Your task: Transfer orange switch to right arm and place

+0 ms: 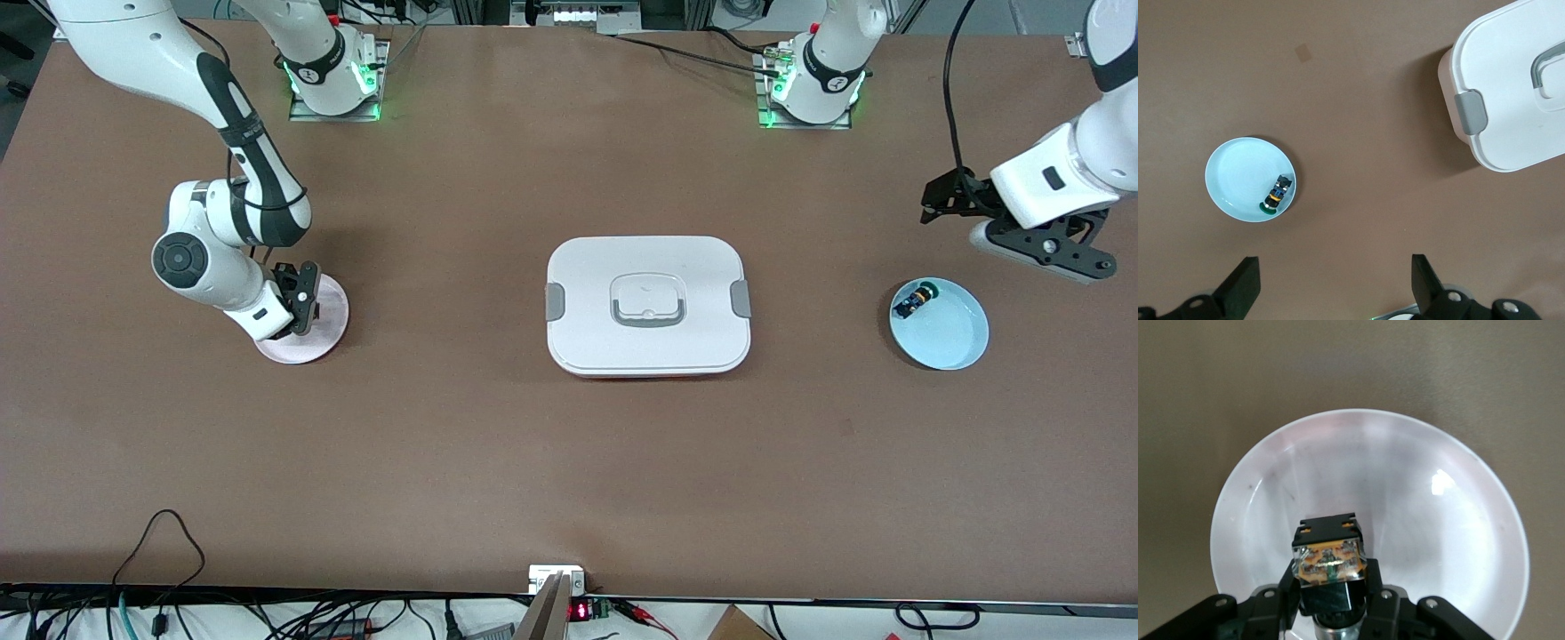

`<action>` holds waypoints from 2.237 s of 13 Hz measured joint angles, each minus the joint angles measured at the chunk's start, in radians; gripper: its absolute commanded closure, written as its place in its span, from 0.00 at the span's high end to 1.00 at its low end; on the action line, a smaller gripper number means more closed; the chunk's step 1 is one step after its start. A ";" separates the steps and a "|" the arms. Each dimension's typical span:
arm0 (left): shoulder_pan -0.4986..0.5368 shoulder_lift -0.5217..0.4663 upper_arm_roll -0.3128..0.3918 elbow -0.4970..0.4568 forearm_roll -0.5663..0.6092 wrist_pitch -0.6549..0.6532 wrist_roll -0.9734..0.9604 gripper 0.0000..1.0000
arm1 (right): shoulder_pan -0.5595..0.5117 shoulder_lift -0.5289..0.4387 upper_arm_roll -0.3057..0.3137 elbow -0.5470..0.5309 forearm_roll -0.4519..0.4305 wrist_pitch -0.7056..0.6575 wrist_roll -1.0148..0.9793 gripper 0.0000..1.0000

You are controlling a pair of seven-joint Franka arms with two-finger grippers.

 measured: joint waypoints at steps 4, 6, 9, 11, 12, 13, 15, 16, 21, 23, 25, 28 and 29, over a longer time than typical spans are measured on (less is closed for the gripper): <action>-0.014 0.002 0.005 -0.001 0.000 0.053 -0.149 1.00 | -0.001 0.000 0.000 -0.018 0.000 0.008 0.002 1.00; -0.014 0.004 0.007 -0.002 0.000 0.104 -0.268 1.00 | -0.004 -0.004 -0.002 -0.017 0.001 0.009 0.012 1.00; -0.010 0.006 0.014 -0.002 0.003 0.159 -0.324 1.00 | -0.008 -0.017 -0.005 0.002 0.002 0.012 0.085 1.00; 0.002 0.008 0.021 -0.002 0.004 0.190 -0.332 1.00 | -0.008 -0.035 -0.006 0.049 0.002 -0.027 0.163 1.00; 0.011 0.008 0.022 -0.002 0.004 0.206 -0.332 1.00 | -0.008 -0.045 -0.007 0.089 0.003 -0.086 0.206 1.00; 0.018 0.010 0.022 -0.002 0.004 0.210 -0.332 1.00 | -0.009 -0.052 -0.007 0.135 0.003 -0.153 0.255 1.00; 0.024 0.015 0.024 -0.002 0.004 0.210 -0.332 1.00 | -0.008 -0.063 -0.007 0.217 0.004 -0.280 0.378 1.00; 0.029 0.017 0.024 -0.002 0.004 0.211 -0.333 1.00 | -0.007 -0.065 -0.007 0.249 0.004 -0.329 0.436 1.00; 0.044 0.036 0.024 0.016 0.021 0.223 -0.332 1.00 | -0.005 -0.066 -0.006 0.350 0.006 -0.516 0.660 1.00; 0.056 0.046 0.025 0.029 0.027 0.223 -0.329 1.00 | 0.004 -0.067 -0.004 0.395 0.006 -0.604 0.819 1.00; 0.059 0.058 0.024 0.040 0.029 0.223 -0.328 1.00 | 0.022 -0.072 0.000 0.438 0.018 -0.673 0.981 1.00; 0.056 0.069 0.011 0.051 0.057 0.224 -0.328 1.00 | 0.026 -0.085 -0.003 0.484 0.105 -0.736 1.132 1.00; 0.055 0.071 0.008 0.053 0.059 0.224 -0.328 1.00 | 0.025 -0.093 -0.005 0.502 0.114 -0.761 1.182 1.00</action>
